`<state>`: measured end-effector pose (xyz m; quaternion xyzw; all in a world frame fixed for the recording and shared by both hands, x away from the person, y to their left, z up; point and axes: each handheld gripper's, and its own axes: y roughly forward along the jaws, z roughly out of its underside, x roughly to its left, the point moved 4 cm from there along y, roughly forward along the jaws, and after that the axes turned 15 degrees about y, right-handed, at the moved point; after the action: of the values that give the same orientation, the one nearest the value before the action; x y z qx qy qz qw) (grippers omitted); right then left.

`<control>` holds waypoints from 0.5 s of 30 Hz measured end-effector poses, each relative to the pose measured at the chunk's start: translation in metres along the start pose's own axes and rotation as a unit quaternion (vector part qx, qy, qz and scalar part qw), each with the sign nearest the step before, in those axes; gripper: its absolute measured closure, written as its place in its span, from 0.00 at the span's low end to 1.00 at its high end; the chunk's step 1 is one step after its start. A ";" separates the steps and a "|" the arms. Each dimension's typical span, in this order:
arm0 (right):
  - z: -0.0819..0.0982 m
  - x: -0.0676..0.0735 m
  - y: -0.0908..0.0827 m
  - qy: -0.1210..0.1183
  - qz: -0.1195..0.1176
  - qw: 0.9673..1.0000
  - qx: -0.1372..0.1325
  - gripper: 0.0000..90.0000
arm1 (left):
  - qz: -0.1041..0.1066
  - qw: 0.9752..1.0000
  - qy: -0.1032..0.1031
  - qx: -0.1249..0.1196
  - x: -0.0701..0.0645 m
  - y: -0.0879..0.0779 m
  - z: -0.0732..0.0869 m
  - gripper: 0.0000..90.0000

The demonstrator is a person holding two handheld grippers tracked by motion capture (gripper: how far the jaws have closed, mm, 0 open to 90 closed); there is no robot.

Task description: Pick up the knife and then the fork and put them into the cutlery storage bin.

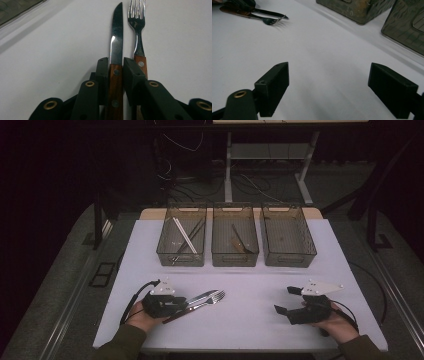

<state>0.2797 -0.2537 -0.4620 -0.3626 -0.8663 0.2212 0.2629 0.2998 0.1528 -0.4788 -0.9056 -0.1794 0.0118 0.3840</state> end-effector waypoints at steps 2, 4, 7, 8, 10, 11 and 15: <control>0.000 0.000 0.000 -0.002 -0.001 1.000 0.001 0.19 | 0.000 1.000 0.003 0.000 0.000 0.000 0.000 0.85; 0.000 0.000 0.000 -0.002 0.001 1.000 0.000 0.19 | 0.000 1.000 0.002 -0.003 0.000 0.000 0.000 0.85; -0.001 -0.001 0.000 0.005 0.004 1.000 -0.005 0.19 | -0.001 1.000 0.009 0.002 0.000 0.000 0.000 0.85; -0.002 -0.001 0.000 0.009 0.004 1.000 -0.004 0.19 | -0.003 1.000 0.008 -0.001 0.000 0.000 -0.001 0.85; -0.002 -0.002 0.000 0.014 0.009 1.000 -0.008 0.19 | -0.001 1.000 0.001 -0.001 0.000 0.000 -0.001 0.85; -0.002 -0.002 0.000 0.015 0.008 1.000 -0.007 0.19 | -0.001 1.000 -0.002 -0.001 0.001 0.000 -0.001 0.85; -0.002 -0.003 0.000 0.014 0.008 1.000 -0.004 0.19 | -0.015 1.000 -0.003 -0.002 0.002 -0.003 -0.005 0.85</control>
<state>0.2830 -0.2552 -0.4611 -0.3739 -0.8604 0.2145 0.2717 0.3016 0.1521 -0.4730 -0.9037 -0.1938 0.0086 0.3816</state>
